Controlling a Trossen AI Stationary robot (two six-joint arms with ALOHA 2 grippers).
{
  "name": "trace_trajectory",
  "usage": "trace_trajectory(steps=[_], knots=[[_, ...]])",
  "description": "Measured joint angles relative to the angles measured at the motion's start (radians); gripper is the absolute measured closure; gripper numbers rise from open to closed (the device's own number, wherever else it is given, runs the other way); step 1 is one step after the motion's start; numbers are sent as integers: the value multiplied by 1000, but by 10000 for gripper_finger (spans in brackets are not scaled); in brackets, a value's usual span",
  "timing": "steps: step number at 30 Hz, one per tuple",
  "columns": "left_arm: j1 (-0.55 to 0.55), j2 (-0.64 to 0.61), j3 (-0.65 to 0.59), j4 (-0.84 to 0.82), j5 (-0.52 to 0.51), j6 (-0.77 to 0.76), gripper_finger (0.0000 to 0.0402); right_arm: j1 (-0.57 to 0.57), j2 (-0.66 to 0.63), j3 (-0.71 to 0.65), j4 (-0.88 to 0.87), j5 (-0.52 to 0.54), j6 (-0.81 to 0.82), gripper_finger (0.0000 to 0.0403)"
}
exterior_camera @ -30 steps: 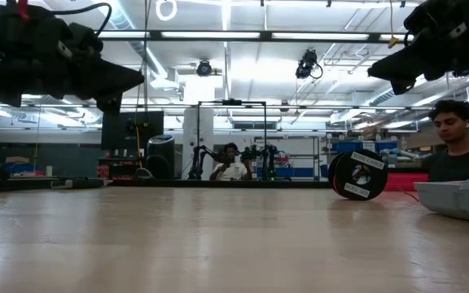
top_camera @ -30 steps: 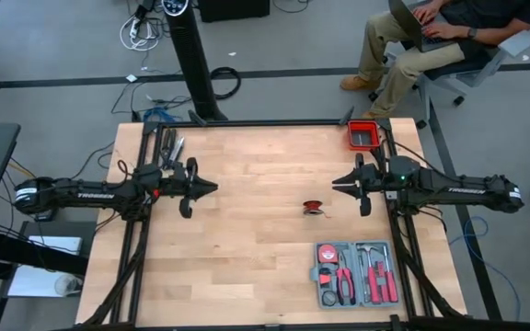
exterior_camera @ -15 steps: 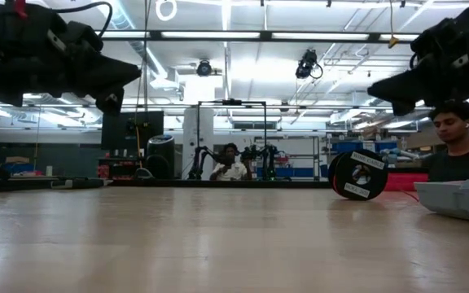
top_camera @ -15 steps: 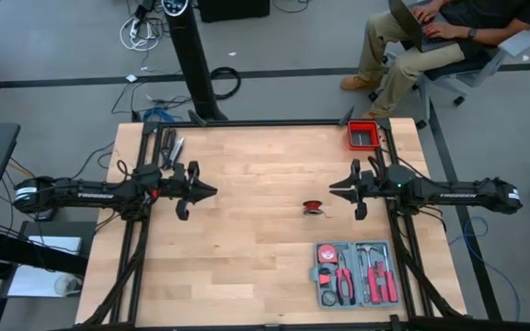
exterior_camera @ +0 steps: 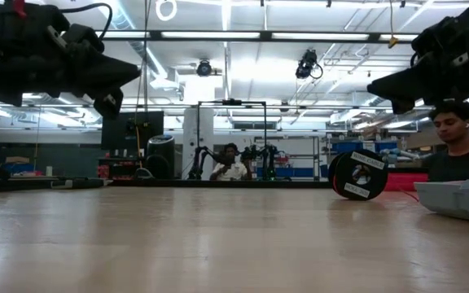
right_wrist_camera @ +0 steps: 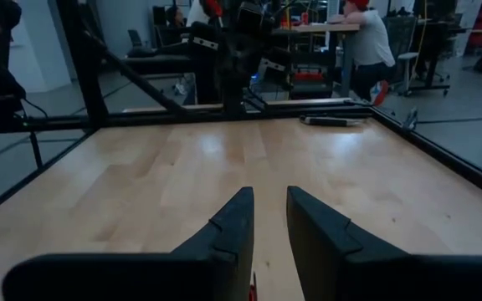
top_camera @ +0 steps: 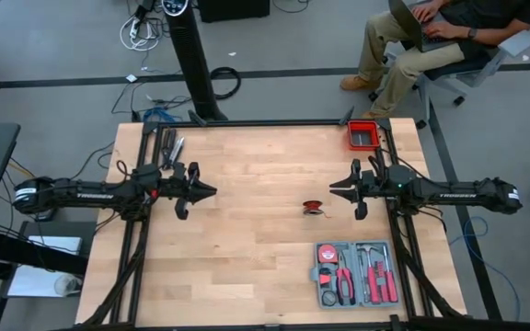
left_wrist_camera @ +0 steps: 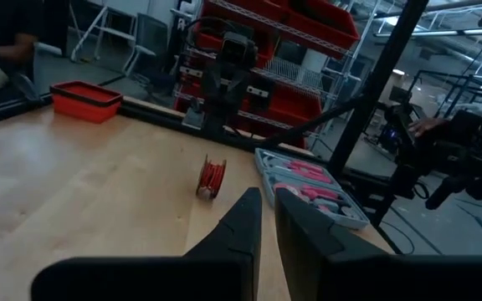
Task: Coil cords
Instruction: Return to Home Position
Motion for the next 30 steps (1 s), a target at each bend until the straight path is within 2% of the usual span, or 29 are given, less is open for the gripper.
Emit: trace_trajectory(steps=[6, 12, 22, 30], knots=[[0, -68, 0, -10, -6, 1, 359, 0, 0, 0, -4, 0, 0, 329], [0, -218, 0, -95, -7, 1, 359, 0, 0, -1, -5, 0, 0, 329], [0, -470, 0, -396, -8, 1, 359, 0, -11, -1, -44, 0, 0, 329], [0, -586, -19, -656, -11, 1, 359, 2, -54, -2, -103, 0, 0, 329]])
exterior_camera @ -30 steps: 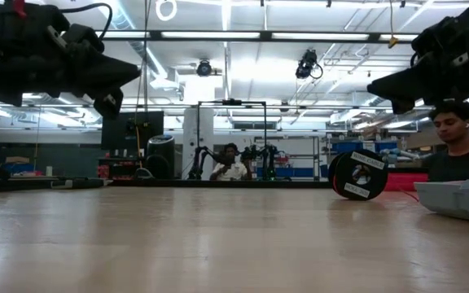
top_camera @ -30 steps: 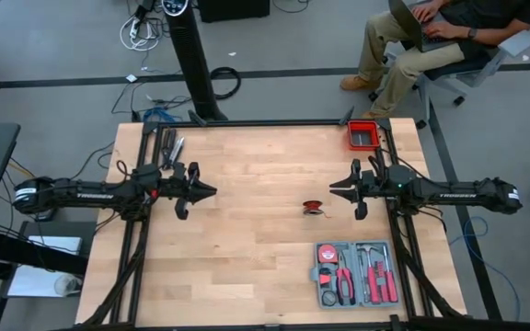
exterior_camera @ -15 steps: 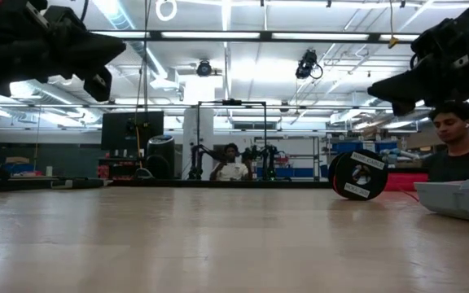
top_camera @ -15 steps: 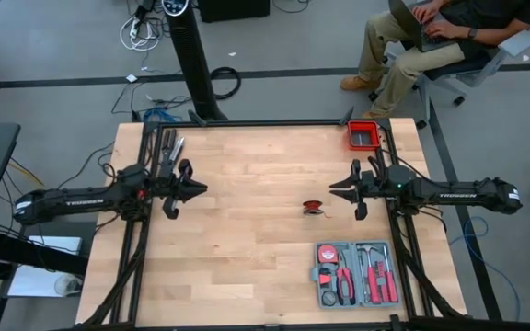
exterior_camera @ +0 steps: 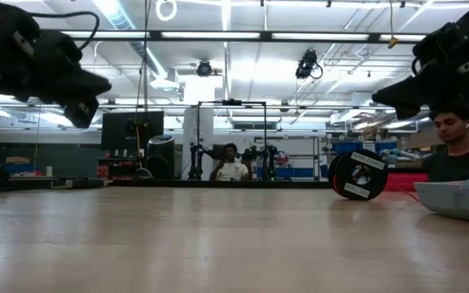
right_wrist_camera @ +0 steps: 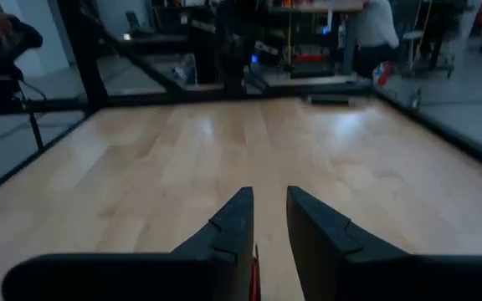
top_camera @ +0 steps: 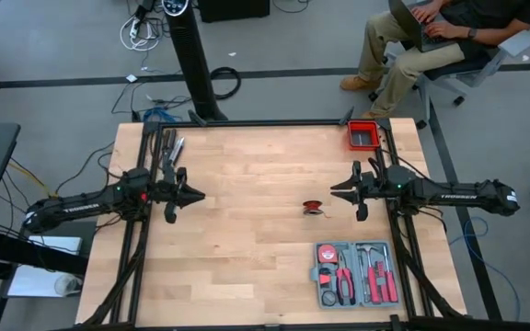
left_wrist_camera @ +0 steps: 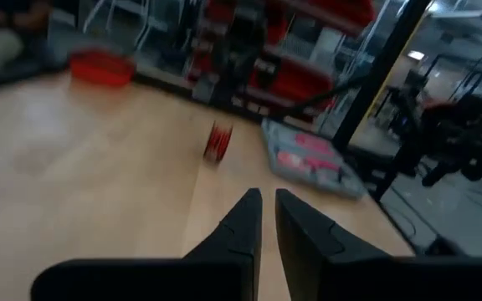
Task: Coil cords
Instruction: Return to Home Position
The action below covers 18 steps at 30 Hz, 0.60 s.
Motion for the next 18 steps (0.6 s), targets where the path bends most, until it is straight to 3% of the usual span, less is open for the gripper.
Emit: trace_trajectory(steps=[5, 11, 18], knots=[[0, -58, 0, -77, -7, -1, 359, -2, -15, 0, -137, 0, 0, 329], [0, -174, 0, -78, -8, 0, 359, -13, -16, 0, -144, 21, 0, 329], [1, -175, 0, -60, -6, 0, 359, -84, -11, -1, -150, 47, 0, 329]])
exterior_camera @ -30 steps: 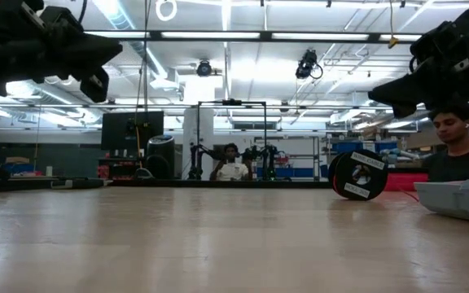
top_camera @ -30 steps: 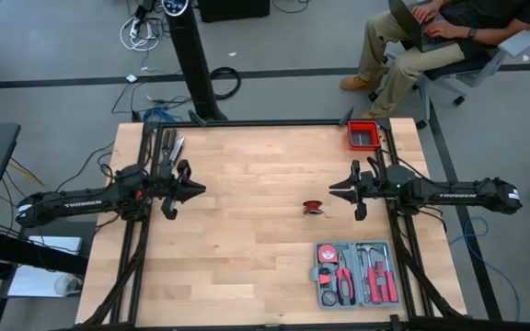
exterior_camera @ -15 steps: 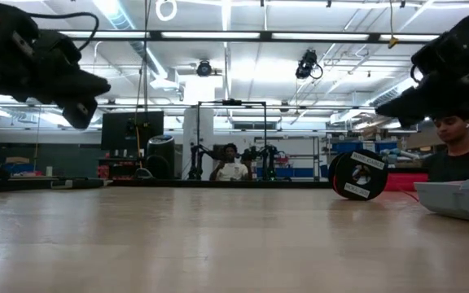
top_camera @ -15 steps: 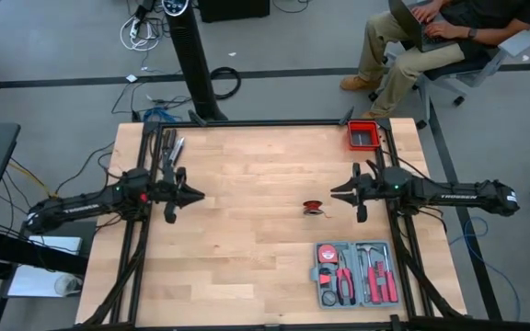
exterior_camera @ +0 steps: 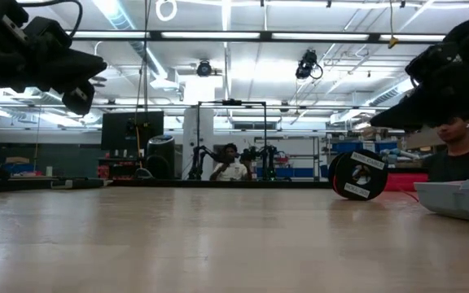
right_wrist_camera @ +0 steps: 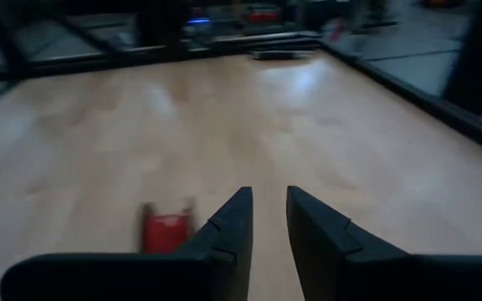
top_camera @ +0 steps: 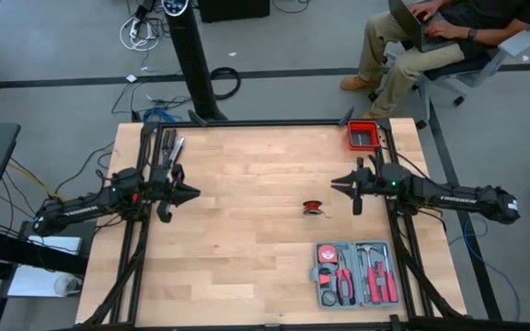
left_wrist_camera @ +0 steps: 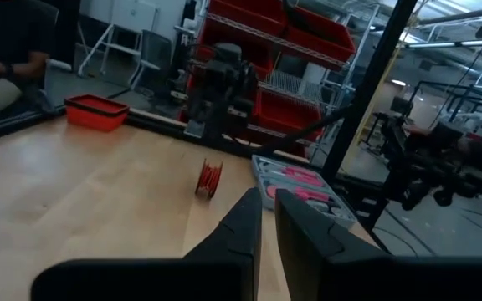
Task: Coil cords
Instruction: Return to Home Position
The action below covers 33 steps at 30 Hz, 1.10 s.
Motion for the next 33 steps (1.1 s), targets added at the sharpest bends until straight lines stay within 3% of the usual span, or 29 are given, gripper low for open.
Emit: trace_trajectory(steps=[10, 33], knots=[[1, 0, 0, 13, 0, 0, 359, -147, -2, 0, -5, 33, 0, 329], [-1, 1, -1, 39, 0, 0, 359, -154, -2, 0, 3, 33, 0, 329]])
